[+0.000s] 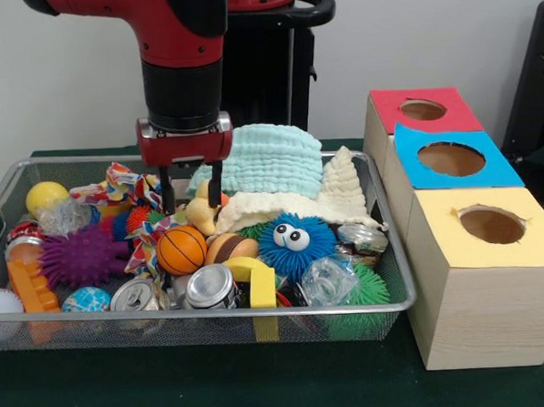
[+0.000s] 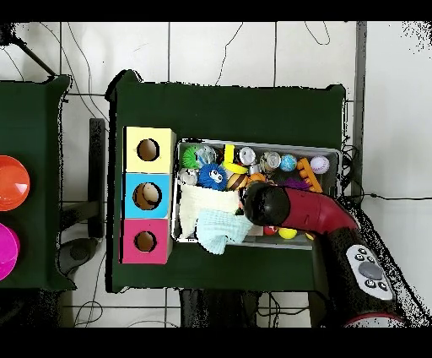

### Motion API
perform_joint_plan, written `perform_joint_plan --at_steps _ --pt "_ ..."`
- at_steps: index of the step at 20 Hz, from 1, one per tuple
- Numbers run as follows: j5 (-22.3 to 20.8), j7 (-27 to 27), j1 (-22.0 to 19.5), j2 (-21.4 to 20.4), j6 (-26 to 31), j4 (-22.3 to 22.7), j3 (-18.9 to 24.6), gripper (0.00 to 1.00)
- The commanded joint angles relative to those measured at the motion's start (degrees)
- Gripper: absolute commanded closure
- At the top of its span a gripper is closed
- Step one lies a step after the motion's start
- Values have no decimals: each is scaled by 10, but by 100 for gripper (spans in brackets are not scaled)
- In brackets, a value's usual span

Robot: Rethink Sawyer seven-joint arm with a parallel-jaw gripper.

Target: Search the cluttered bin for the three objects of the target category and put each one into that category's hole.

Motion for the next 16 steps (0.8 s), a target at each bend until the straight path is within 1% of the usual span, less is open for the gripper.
perform_joint_plan --at_steps 1,4,9,11,16 --pt "-19 82 3 3 -7 9 -26 0" --pt "-7 110 5 10 -29 21 -41 0" --pt "12 146 12 27 -62 28 -58 0" --pt "20 157 13 30 -77 41 -62 0" --pt "46 160 21 14 -67 56 -60 0"
